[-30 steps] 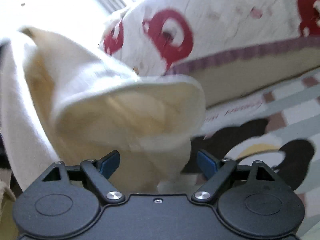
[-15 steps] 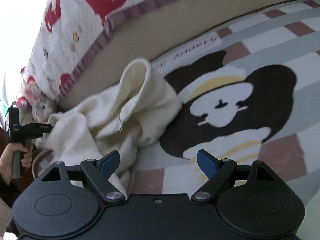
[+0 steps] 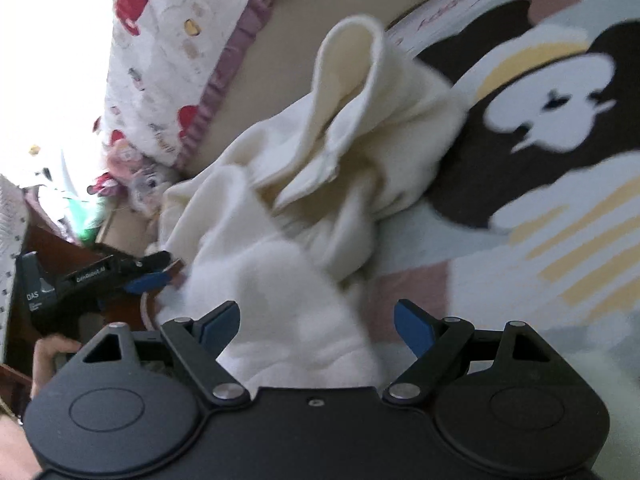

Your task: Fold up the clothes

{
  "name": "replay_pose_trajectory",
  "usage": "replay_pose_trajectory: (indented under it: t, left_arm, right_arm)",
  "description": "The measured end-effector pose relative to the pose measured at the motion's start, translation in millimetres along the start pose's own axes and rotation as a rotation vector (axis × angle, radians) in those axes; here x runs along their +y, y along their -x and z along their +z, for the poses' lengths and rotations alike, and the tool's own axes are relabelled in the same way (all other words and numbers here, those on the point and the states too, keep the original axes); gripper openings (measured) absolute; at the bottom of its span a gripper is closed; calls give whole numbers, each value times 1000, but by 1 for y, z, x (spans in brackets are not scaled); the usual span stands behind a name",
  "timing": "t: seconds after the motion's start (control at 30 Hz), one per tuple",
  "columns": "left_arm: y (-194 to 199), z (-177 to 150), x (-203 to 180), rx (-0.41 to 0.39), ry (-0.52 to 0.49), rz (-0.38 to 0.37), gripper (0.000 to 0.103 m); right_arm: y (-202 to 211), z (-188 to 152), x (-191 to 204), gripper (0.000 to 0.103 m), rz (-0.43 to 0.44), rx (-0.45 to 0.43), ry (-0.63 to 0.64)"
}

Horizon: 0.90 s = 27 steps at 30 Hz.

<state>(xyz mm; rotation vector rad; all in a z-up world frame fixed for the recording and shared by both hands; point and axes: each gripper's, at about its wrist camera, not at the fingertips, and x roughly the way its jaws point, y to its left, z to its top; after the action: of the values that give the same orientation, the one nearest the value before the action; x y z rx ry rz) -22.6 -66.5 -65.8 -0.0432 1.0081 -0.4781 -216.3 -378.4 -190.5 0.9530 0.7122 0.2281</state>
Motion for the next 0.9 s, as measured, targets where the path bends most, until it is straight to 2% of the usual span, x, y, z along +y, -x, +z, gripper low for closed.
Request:
replay_pose_trajectory:
  t: [0.03,0.1,0.13,0.17,0.2,0.23,0.37,0.5,0.63,0.7,0.73,0.8,0.9]
  left_arm:
    - [-4,-1,-3,42,22,-30,66]
    - [-12,-2,-8,118,64,-94,66]
    - [-15,-2,-11,136,82,-141,66]
    - [-19,-3,-15,151,93,-183,66]
    - [-22,-4,-19,161,86,-206,66]
    - [-24,-6,-25,174,69,-212,66]
    - [-31,-15,-46,211,-19,-210,69]
    - [-31,-24,-54,225,-44,-215,70]
    - [-17,-24,-63,159,-78,-278,70]
    - [-11,-24,-72,136,-118,-336,75]
    - [-12,-24,-77,144,-133,-331,82]
    - [-16,-28,-87,148,-200,-249,83]
    - [-31,-36,-97,147,-315,-97,83]
  right_arm:
    - [0,-3,6,80,-5,-6,28]
    - [0,-8,19,55,-17,-21,87]
    - [0,-11,25,51,-24,-28,117]
    - [0,-14,31,40,-30,-35,147]
    - [0,-17,38,28,-37,-42,177]
    - [0,-20,44,24,-43,-50,206]
    - [4,-23,61,19,1,-48,285]
    - [2,-28,71,12,58,-17,312]
    - [-1,-34,82,6,116,14,339]
    - [-2,-36,87,4,145,29,352]
    - [-2,-38,89,4,160,37,359]
    - [-4,-40,94,4,189,52,372]
    - [-11,-47,101,6,123,85,425]
